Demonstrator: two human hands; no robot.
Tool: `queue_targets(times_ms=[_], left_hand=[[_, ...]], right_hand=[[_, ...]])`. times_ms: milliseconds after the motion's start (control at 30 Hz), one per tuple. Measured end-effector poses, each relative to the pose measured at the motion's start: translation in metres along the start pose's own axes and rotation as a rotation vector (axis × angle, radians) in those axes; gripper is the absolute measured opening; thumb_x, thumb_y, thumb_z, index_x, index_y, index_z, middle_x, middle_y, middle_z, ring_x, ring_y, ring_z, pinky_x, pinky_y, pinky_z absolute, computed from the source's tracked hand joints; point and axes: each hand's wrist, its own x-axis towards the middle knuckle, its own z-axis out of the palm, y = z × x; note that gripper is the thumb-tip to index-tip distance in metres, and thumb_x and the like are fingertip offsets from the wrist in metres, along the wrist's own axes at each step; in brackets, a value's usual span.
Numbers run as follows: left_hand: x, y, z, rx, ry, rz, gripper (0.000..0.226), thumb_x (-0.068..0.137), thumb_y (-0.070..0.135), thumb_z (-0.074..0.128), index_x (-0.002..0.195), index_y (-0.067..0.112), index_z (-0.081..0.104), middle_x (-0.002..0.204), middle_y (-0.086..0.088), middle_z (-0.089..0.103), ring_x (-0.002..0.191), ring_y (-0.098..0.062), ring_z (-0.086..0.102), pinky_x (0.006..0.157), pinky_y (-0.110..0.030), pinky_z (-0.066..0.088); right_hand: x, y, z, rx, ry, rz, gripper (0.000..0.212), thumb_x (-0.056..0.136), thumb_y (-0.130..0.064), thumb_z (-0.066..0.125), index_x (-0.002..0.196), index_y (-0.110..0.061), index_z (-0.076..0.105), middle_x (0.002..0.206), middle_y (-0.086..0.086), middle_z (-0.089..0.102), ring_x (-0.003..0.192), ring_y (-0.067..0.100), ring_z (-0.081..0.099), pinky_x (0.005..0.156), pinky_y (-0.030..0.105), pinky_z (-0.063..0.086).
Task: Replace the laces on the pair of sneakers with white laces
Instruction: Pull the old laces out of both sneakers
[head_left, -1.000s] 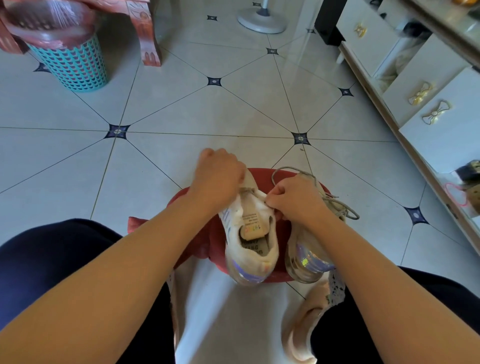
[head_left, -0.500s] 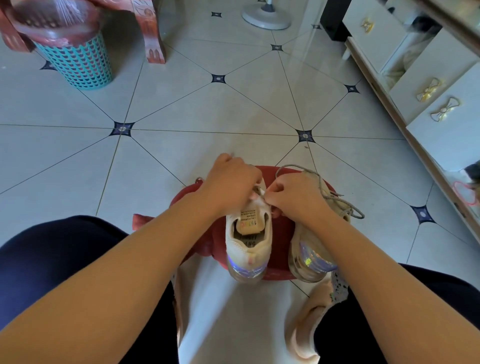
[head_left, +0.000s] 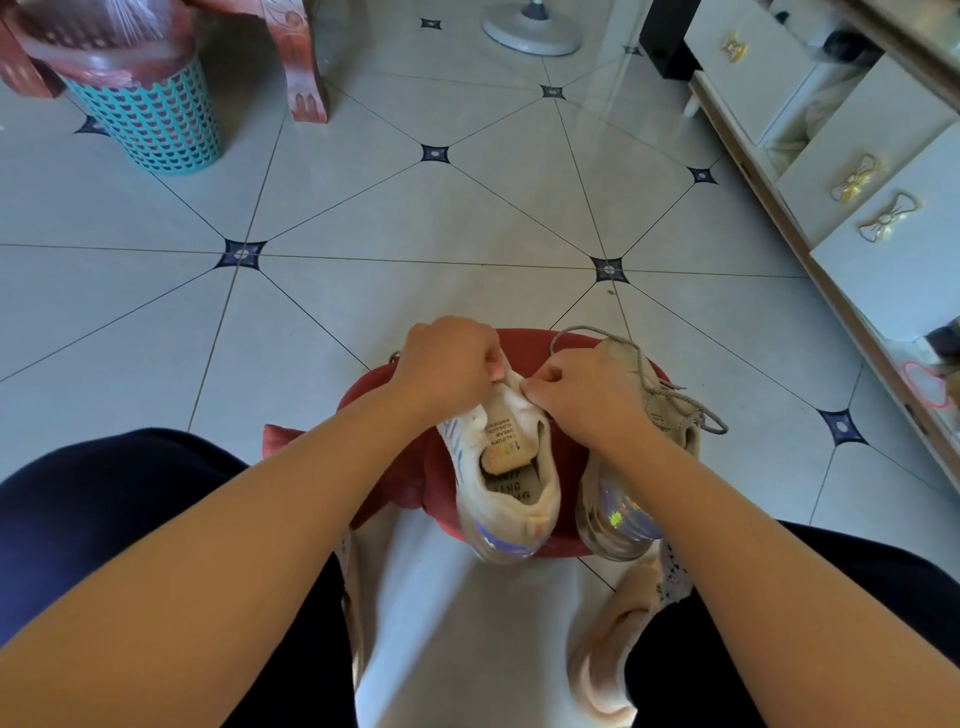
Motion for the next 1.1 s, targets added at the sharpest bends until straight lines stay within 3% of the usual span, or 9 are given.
queue_targets(times_ms=[133,333,400,567,667,733,800,867,1100], left_hand=[[-0.005,-0.005,-0.006,-0.301,-0.087,-0.114,0.015,0.086,0.011,0.058,0.073,0.018,0.063,0.062,0.012,0.049,0.059,-0.005,0.045,0.054,-0.012,0.035],[-0.01,-0.013,-0.046,-0.89,0.112,-0.179,0.025,0.083,0.0,0.059,0.065,0.016,0.063,0.064,0.007,0.063,0.066,-0.005,0.053,0.06,-0.014,0.04],[-0.011,-0.014,-0.049,-0.618,0.12,-0.135,0.008,0.082,0.01,0.063,0.076,0.012,0.069,0.07,0.005,0.065,0.066,-0.002,0.053,0.065,-0.017,0.043],[-0.01,-0.007,-0.013,0.02,0.029,-0.126,0.024,0.089,0.027,0.054,0.111,0.024,0.062,0.116,-0.002,0.058,0.111,-0.023,0.049,0.09,-0.036,0.036],[-0.008,-0.008,-0.009,-0.053,0.149,-0.141,0.029,0.086,0.036,0.057,0.112,0.023,0.06,0.111,-0.003,0.056,0.109,-0.024,0.047,0.089,-0.037,0.036],[-0.011,-0.003,-0.002,-0.121,0.078,-0.1,0.033,0.081,0.043,0.06,0.105,0.021,0.059,0.095,0.002,0.056,0.098,-0.021,0.051,0.084,-0.036,0.039],[-0.013,0.001,0.006,-0.155,-0.039,-0.076,0.037,0.078,0.046,0.063,0.1,0.017,0.057,0.088,0.004,0.053,0.088,-0.019,0.052,0.076,-0.032,0.04],[-0.011,0.001,0.009,-0.151,-0.044,-0.086,0.033,0.079,0.04,0.063,0.098,0.014,0.056,0.086,0.002,0.053,0.083,-0.018,0.05,0.069,-0.028,0.037],[-0.01,0.003,0.009,-0.137,0.033,-0.162,0.023,0.081,0.019,0.055,0.102,0.011,0.056,0.082,0.001,0.053,0.076,-0.016,0.047,0.063,-0.026,0.035]], right_hand=[[-0.001,-0.006,0.0,-0.003,-0.01,-0.005,0.031,0.084,-0.025,0.054,0.059,-0.008,0.062,0.057,0.004,0.055,0.057,0.016,0.048,0.05,0.027,0.034],[0.004,0.013,-0.007,-0.106,0.045,0.113,0.027,0.084,-0.016,0.051,0.057,-0.011,0.052,0.057,0.002,0.048,0.055,0.018,0.046,0.052,0.025,0.036],[0.004,0.017,-0.007,0.065,0.005,0.129,0.029,0.081,-0.015,0.056,0.052,-0.016,0.053,0.047,-0.004,0.051,0.048,0.012,0.048,0.05,0.025,0.042],[0.001,0.007,-0.002,0.052,-0.02,0.052,0.02,0.081,-0.017,0.053,0.063,-0.014,0.062,0.054,-0.002,0.065,0.061,0.015,0.065,0.066,0.03,0.053],[0.005,0.009,-0.004,0.006,-0.034,0.028,0.023,0.082,-0.02,0.053,0.06,-0.017,0.058,0.055,-0.001,0.064,0.064,0.016,0.065,0.066,0.028,0.051],[0.007,0.009,-0.003,-0.085,-0.036,-0.009,0.022,0.083,-0.024,0.054,0.061,-0.02,0.055,0.063,-0.006,0.059,0.063,0.011,0.057,0.057,0.021,0.042],[0.01,0.007,-0.002,-0.036,-0.012,-0.01,0.004,0.082,-0.026,0.056,0.082,-0.026,0.06,0.076,-0.013,0.054,0.064,0.001,0.047,0.052,0.014,0.029],[0.013,0.006,0.0,0.101,-0.005,-0.009,0.021,0.082,-0.024,0.057,0.102,-0.029,0.059,0.084,-0.015,0.051,0.069,-0.001,0.045,0.054,0.01,0.027],[0.021,-0.007,0.016,-0.095,0.006,-0.147,0.018,0.084,-0.024,0.059,0.101,-0.02,0.067,0.108,0.004,0.061,0.1,0.02,0.055,0.078,0.028,0.041]])
